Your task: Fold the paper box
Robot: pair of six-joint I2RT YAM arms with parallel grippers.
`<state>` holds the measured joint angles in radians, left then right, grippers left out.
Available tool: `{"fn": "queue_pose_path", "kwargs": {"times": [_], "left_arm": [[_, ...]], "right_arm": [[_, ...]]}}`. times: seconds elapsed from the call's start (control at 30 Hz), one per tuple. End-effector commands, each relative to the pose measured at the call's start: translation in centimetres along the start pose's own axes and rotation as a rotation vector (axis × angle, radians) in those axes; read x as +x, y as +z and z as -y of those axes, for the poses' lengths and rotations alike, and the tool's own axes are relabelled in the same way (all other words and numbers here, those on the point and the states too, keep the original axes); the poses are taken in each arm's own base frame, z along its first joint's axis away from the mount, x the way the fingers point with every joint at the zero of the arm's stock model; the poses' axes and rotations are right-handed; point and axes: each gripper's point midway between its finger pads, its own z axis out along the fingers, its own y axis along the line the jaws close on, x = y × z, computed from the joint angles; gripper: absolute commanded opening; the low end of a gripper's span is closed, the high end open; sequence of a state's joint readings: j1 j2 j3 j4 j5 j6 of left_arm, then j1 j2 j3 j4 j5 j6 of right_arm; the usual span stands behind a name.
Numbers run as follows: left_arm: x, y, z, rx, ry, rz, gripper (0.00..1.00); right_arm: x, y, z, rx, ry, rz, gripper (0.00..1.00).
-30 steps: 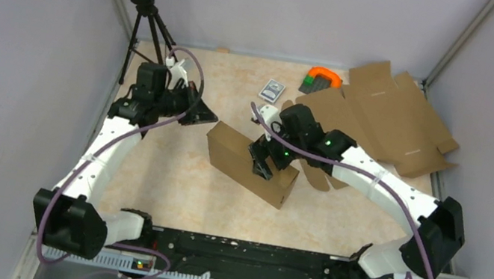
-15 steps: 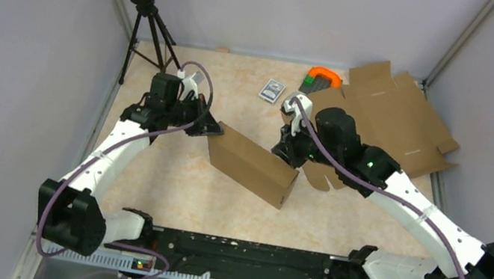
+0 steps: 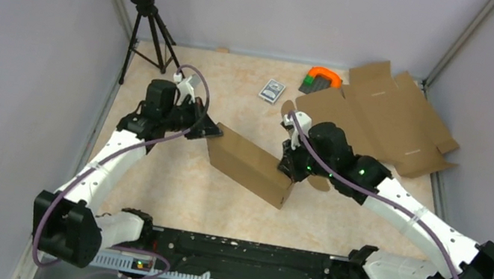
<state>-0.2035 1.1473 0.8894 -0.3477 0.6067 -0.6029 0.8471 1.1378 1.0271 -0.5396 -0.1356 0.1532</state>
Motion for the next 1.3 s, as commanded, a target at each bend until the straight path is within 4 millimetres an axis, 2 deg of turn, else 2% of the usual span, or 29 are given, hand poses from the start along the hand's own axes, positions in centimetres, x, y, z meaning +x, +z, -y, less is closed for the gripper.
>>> {"fn": "queue_pose_path", "kwargs": {"times": [0.0, 0.13, 0.33, 0.43, 0.5, 0.57, 0.6, 0.63, 0.67, 0.7, 0.77, 0.83, 1.0, 1.17, 1.27], "left_arm": [[-0.1, -2.0, 0.3, -0.07, 0.032, 0.011, 0.0], [0.5, -4.0, 1.0, -0.075, 0.054, 0.039, 0.02], [3.9, -6.3, -0.1, -0.135, 0.051, 0.005, 0.05], [5.3, -7.0, 0.2, -0.102, 0.045, -0.004, 0.06], [5.7, -7.2, 0.5, -0.083, 0.043, -0.005, 0.06], [5.8, -6.9, 1.0, -0.055, 0.037, -0.012, 0.07], [5.8, -6.7, 1.4, -0.034, 0.032, -0.019, 0.14], [5.9, -6.5, 1.8, -0.015, 0.029, -0.023, 0.27], [5.8, -6.4, 2.0, -0.006, 0.017, -0.023, 0.4], [5.7, -6.3, 2.3, 0.001, 0.017, -0.018, 0.47], [5.4, -6.4, 2.5, 0.006, 0.012, 0.005, 0.56], [5.1, -6.5, 2.3, -0.009, 0.019, 0.026, 0.62], [4.6, -7.1, 0.5, -0.138, 0.031, 0.046, 0.68], [4.2, -8.4, -1.3, -0.245, 0.052, 0.074, 0.77], [4.2, -8.6, -1.6, -0.242, 0.054, 0.068, 0.78]], "right_arm": [[-2.6, -3.5, 0.9, 0.083, -0.036, 0.06, 0.03], [-1.9, -5.5, 1.4, 0.119, -0.032, 0.068, 0.08], [0.6, -7.8, 2.6, 0.188, 0.012, 0.097, 0.09], [0.8, -8.6, 2.4, 0.182, 0.023, 0.131, 0.14], [0.4, -9.0, 1.7, 0.145, 0.028, 0.163, 0.31], [-0.2, -8.9, 0.7, 0.087, 0.026, 0.178, 0.55], [-0.4, -8.7, 0.1, 0.055, 0.014, 0.179, 0.75], [-0.5, -8.3, -0.3, 0.029, 0.0, 0.169, 0.92], [-0.9, -8.1, -0.5, 0.015, -0.017, 0.165, 0.97], [-1.2, -7.7, -0.6, 0.01, -0.039, 0.154, 0.97], [-1.8, -6.9, -0.9, -0.013, -0.098, 0.118, 0.98], [-1.9, -5.2, -1.2, -0.051, -0.153, 0.053, 0.98], [-2.3, -1.1, -1.1, -0.079, -0.262, -0.045, 0.99], [-2.9, 1.5, -0.2, -0.029, -0.319, -0.054, 0.99], [-2.3, 2.9, -0.8, -0.057, -0.35, -0.083, 0.99]]}}
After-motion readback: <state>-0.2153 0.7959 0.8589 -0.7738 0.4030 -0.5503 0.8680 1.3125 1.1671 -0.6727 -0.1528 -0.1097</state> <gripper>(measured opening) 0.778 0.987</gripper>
